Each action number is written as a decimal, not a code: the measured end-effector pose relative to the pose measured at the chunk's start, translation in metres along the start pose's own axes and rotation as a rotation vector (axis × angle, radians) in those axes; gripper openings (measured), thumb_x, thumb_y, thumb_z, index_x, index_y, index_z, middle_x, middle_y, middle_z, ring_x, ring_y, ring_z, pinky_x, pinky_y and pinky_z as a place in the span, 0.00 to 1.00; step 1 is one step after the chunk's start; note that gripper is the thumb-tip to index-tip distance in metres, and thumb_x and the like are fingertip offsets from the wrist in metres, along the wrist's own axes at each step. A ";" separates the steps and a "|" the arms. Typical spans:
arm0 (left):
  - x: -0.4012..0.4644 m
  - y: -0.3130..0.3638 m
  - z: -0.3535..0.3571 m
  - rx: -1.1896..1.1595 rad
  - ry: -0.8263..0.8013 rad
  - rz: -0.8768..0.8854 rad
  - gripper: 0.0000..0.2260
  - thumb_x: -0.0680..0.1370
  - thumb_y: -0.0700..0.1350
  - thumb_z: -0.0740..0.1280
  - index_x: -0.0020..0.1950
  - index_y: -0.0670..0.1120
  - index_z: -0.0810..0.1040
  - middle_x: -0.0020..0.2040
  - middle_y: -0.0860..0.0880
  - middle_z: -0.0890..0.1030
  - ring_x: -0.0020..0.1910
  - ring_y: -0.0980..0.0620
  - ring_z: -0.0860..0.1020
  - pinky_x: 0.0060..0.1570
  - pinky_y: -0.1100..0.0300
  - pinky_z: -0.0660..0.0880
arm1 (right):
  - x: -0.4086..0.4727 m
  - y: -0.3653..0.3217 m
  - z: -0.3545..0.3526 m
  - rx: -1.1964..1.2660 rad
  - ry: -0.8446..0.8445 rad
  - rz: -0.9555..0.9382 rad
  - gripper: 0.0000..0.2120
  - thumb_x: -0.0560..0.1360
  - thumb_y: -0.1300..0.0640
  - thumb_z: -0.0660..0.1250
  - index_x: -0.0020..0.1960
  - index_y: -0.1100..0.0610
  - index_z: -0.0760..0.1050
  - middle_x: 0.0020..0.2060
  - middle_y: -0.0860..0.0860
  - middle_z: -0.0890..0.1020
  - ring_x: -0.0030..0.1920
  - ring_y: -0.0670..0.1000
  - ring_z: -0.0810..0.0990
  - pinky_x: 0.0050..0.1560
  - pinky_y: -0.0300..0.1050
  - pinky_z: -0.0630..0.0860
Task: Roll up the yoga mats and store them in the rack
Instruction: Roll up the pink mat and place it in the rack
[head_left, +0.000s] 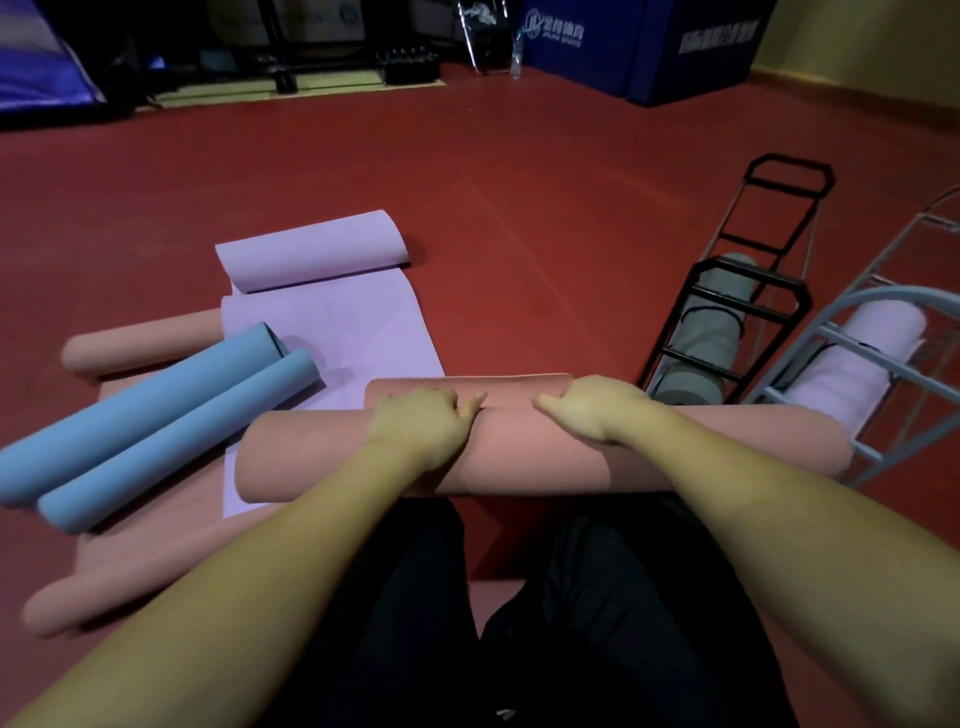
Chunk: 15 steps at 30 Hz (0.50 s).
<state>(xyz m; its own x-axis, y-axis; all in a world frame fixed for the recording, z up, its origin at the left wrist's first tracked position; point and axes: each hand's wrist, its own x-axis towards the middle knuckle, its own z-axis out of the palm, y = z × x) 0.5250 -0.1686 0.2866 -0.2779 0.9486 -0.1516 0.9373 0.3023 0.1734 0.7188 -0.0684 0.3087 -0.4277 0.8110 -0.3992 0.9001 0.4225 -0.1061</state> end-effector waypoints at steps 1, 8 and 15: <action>-0.002 0.002 -0.005 -0.014 -0.034 -0.012 0.28 0.82 0.63 0.45 0.59 0.49 0.79 0.63 0.45 0.79 0.62 0.44 0.75 0.58 0.50 0.68 | -0.005 -0.001 -0.006 0.019 -0.049 -0.007 0.34 0.80 0.35 0.48 0.69 0.60 0.74 0.69 0.61 0.73 0.66 0.60 0.73 0.62 0.50 0.68; -0.007 -0.002 -0.005 -0.106 -0.314 -0.083 0.33 0.82 0.66 0.46 0.73 0.43 0.71 0.74 0.42 0.69 0.73 0.42 0.68 0.71 0.50 0.63 | -0.012 -0.005 -0.007 0.101 -0.343 -0.010 0.29 0.80 0.36 0.52 0.71 0.53 0.72 0.73 0.56 0.69 0.70 0.55 0.70 0.66 0.49 0.63; 0.015 -0.008 -0.009 -0.215 -0.436 -0.200 0.37 0.76 0.71 0.51 0.75 0.47 0.70 0.77 0.46 0.65 0.75 0.43 0.64 0.74 0.45 0.59 | -0.010 -0.005 0.003 -0.008 0.060 -0.095 0.27 0.82 0.38 0.50 0.60 0.57 0.77 0.61 0.58 0.78 0.59 0.59 0.76 0.56 0.50 0.72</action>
<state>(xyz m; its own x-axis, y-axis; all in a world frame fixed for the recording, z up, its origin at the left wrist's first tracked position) 0.5113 -0.1563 0.2916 -0.2904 0.7570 -0.5854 0.7979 0.5292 0.2886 0.7189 -0.0804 0.3104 -0.5153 0.7897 -0.3328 0.8548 0.5015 -0.1334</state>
